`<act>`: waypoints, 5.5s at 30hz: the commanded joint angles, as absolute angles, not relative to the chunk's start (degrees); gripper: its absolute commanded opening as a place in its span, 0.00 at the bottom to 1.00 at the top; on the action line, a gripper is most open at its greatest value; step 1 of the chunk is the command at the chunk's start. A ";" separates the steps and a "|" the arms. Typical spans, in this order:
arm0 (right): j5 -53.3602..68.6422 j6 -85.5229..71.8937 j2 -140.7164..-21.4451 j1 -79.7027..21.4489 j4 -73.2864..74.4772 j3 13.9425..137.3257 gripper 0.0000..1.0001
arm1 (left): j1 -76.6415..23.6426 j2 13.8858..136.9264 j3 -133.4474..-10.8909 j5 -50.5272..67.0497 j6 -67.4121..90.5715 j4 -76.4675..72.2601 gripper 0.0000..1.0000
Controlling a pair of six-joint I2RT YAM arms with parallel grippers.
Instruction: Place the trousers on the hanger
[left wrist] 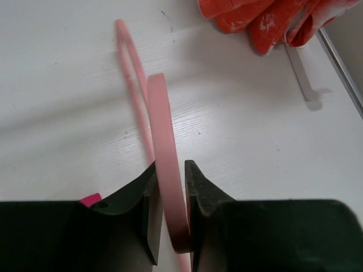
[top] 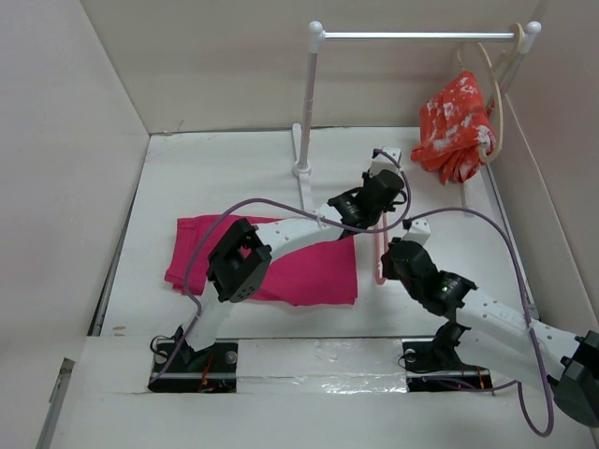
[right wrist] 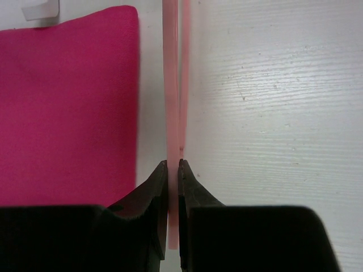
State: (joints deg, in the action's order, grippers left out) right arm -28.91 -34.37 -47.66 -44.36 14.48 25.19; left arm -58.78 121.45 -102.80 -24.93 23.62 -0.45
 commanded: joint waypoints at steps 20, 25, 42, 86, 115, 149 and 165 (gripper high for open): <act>-26.55 -35.52 -38.15 -48.34 16.27 26.63 0.71 | -59.50 98.54 -63.41 -32.34 39.89 -25.46 0.00; -22.78 -33.40 -40.94 -46.94 10.05 25.76 0.11 | -60.12 94.93 -55.47 -33.84 44.56 -29.61 0.00; -6.94 -31.20 -77.60 -37.18 -14.14 30.32 0.43 | -60.12 93.69 -43.16 -33.40 49.05 -33.05 0.00; 4.39 -27.33 -40.17 -4.05 4.13 24.96 0.00 | -60.64 70.05 -30.14 -43.40 37.35 -14.87 0.00; -2.00 -38.48 -41.48 -39.12 -4.11 26.37 0.79 | -65.38 65.56 -47.98 -42.36 28.14 -17.05 0.00; -27.87 -48.96 -61.58 -70.93 -16.53 36.19 0.70 | -67.06 64.60 -56.42 -42.45 24.70 -16.35 0.00; -24.96 -51.50 -63.12 -70.93 -30.32 36.65 0.08 | -67.06 61.00 -61.61 -37.71 24.44 -12.04 0.02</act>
State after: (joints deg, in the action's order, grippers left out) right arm -25.26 -51.64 -66.39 -70.22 -21.41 35.92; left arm -66.19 63.53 -56.38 -40.88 23.51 -5.52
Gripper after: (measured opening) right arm 0.268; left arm 0.054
